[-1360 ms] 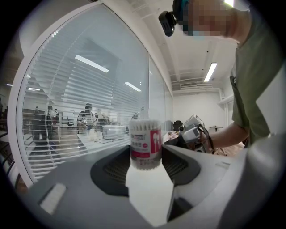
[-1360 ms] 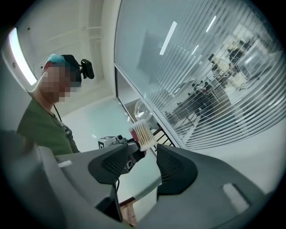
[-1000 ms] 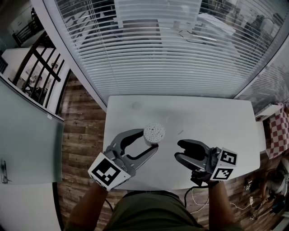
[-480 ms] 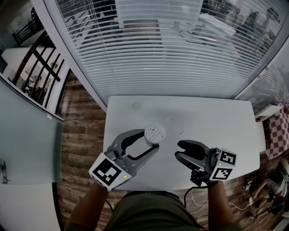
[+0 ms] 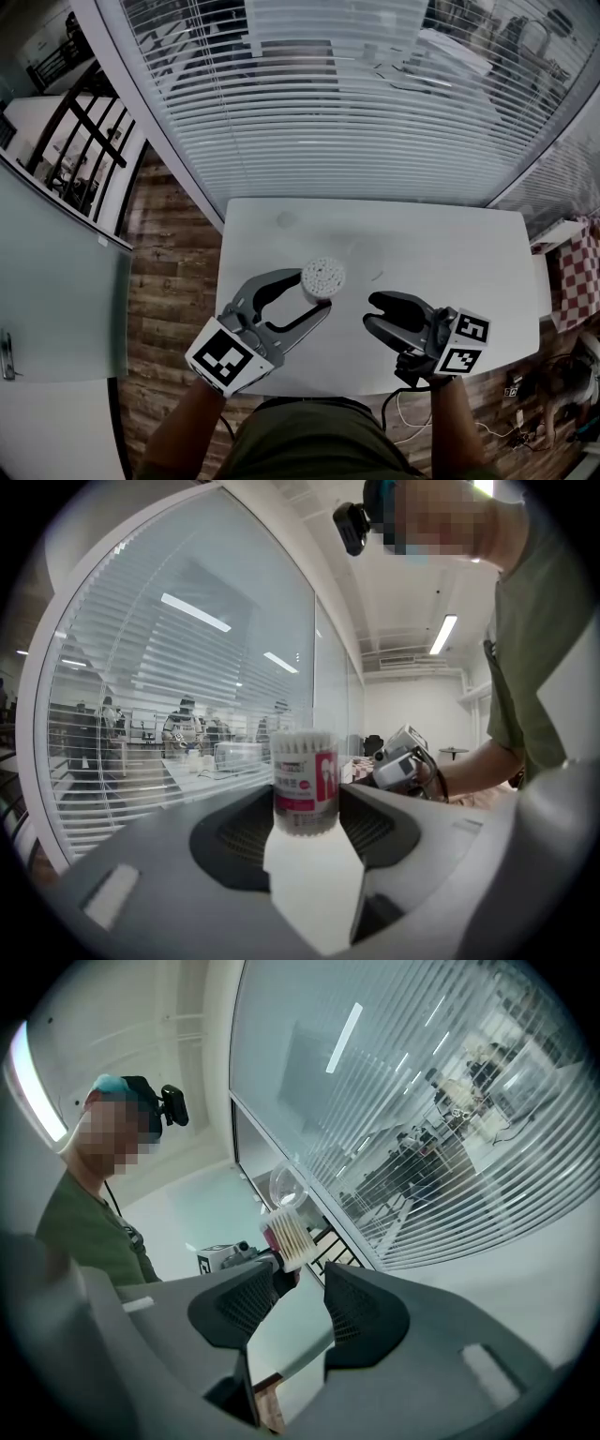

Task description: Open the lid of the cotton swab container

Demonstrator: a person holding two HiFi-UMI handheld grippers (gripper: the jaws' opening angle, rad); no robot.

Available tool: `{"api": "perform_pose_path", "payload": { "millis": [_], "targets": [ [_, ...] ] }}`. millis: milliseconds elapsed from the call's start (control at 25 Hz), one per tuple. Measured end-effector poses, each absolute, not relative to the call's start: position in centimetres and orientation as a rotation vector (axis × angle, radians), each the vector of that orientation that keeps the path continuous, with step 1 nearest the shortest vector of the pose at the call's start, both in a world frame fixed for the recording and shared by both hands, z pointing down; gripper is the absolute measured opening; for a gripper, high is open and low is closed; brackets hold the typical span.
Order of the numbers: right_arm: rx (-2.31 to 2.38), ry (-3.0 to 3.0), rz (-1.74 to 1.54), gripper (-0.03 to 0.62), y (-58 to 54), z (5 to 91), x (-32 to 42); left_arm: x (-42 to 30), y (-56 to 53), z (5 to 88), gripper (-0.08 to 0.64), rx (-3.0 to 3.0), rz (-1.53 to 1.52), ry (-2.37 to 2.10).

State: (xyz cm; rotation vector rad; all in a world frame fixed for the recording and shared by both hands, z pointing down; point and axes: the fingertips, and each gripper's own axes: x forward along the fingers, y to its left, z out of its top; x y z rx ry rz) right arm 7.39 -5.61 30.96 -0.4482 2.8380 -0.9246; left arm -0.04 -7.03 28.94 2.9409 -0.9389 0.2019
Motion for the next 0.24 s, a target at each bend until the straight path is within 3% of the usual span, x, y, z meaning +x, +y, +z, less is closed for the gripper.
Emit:
{"api": "perform_pose_path", "payload": {
  "millis": [240],
  "targets": [
    [-0.454, 2.832, -0.92, 0.179, -5.74, 30.73, 7.41, -0.15, -7.11, 28.72, 0.225, 2.949, 0.198, -0.941]
  ]
}}
